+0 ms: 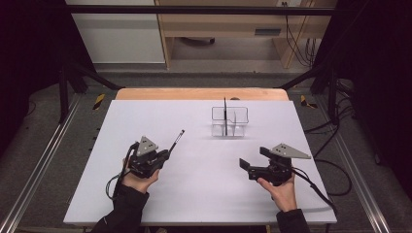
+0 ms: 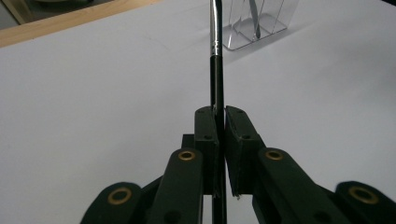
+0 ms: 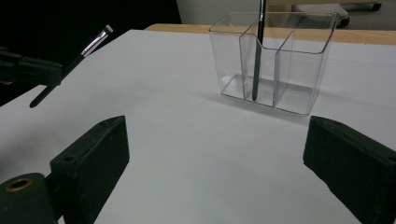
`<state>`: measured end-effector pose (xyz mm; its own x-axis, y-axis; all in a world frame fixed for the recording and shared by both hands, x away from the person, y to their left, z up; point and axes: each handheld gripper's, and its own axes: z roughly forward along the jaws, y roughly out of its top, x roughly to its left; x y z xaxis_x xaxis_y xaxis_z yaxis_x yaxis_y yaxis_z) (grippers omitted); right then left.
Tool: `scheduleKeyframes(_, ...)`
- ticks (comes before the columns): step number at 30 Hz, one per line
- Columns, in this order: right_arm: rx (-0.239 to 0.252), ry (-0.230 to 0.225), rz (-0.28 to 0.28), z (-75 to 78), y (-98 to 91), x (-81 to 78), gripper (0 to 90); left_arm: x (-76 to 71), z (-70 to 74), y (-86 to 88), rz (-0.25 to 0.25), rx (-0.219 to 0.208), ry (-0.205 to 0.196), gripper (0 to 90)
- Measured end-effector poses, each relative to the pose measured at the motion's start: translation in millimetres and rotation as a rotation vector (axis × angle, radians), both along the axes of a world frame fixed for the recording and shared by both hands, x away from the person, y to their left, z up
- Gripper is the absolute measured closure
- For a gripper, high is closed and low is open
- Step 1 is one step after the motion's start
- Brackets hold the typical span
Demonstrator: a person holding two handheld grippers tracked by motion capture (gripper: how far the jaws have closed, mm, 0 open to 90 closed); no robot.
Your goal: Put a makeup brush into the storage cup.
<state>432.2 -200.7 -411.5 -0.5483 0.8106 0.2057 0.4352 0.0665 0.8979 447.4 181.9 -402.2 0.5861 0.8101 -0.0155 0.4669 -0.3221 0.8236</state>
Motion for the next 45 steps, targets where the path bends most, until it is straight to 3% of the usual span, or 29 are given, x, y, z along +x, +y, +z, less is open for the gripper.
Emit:
scheduleKeyframes(10, 0.043, -0.015, 0.024, 11.3, 16.7, 3.5, 8.6, -10.6, 6.5, -13.9, 0.016, -0.049, -0.043, 83.3)
scheduleKeyframes(18, 0.085, -0.022, 0.049, 18.6, 35.8, 8.8, 9.5, -15.9, 1.8, -20.7, 0.018, -0.087, -0.059, 83.3)
scheduleKeyframes(27, 0.144, 0.004, 0.075, 19.8, 51.5, 13.6, 10.8, -19.1, -4.0, -21.8, 0.029, -0.125, -0.079, 83.3)
scheduleKeyframes(31, 0.140, 0.016, 0.083, 18.6, 58.2, 15.6, 11.8, -20.1, -5.4, -22.3, 0.027, -0.150, -0.084, 83.3)
scheduleKeyframes(45, 0.214, 0.036, 0.098, 21.8, 75.5, 19.0, 14.6, -22.7, -12.0, -34.7, 0.013, -0.190, -0.084, 83.3)
